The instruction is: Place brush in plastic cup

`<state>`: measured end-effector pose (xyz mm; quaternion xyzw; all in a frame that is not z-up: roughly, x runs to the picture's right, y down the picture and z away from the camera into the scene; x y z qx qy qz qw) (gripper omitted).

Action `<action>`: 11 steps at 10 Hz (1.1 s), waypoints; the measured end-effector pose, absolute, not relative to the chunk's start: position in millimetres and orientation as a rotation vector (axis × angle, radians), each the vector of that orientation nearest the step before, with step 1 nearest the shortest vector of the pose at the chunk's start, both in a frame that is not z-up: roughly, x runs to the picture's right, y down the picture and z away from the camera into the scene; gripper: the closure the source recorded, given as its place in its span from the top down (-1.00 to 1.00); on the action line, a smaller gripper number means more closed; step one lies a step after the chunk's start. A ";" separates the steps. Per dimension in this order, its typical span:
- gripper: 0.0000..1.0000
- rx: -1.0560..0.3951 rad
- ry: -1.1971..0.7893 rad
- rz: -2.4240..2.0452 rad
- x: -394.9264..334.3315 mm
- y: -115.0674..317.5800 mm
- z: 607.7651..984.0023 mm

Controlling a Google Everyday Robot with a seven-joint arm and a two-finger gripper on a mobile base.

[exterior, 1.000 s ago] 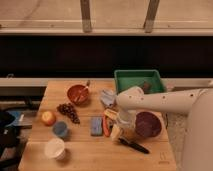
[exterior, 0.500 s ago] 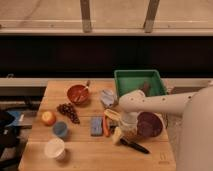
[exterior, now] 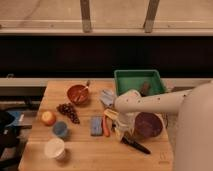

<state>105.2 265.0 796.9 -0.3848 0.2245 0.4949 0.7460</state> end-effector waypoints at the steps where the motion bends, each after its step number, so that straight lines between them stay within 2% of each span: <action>1: -0.66 -0.842 0.489 1.082 104.6 264.7 797.0; 2: -0.87 -0.843 0.489 1.081 104.6 264.5 796.4; 3: -0.98 -0.845 0.485 1.077 101.7 264.1 796.5; 6: -1.00 -0.807 0.487 1.066 106.3 256.7 791.2; 11: -1.00 -0.701 0.437 1.043 110.3 206.2 764.5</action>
